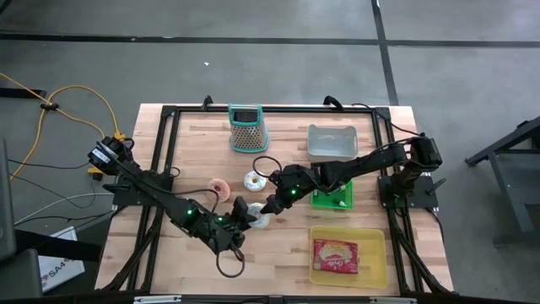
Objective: Pick & Place Food Item
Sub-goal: Put the bottom white donut into the gray bin
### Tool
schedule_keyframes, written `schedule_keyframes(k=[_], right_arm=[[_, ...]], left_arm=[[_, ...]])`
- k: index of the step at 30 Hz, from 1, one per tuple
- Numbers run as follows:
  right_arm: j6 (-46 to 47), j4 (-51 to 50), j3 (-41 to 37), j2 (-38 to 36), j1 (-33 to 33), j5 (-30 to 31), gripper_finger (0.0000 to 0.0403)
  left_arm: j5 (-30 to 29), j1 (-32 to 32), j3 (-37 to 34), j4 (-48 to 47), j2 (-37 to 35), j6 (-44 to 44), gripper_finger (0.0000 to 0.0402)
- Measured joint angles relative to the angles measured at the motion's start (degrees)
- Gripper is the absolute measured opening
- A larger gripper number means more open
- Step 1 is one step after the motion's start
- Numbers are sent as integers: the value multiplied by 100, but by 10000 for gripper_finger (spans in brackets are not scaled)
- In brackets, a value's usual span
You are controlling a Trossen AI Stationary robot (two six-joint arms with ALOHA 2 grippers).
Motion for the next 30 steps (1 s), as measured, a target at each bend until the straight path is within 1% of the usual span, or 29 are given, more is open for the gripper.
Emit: schedule_keyframes(k=[8,12,22,30], right_arm=[[24,-4,0,-2,-2,2,103],[24,-51,0,-2,-2,4,103],[22,-153,0,-2,3,-1,103],[22,-162,0,-2,3,-4,103]], left_arm=[[4,0,0,-2,0,-44,145],[6,-14,0,-2,0,-42,159],[-200,-181,-2,77,0,-17,163],[-208,-352,-2,74,0,-57,163]])
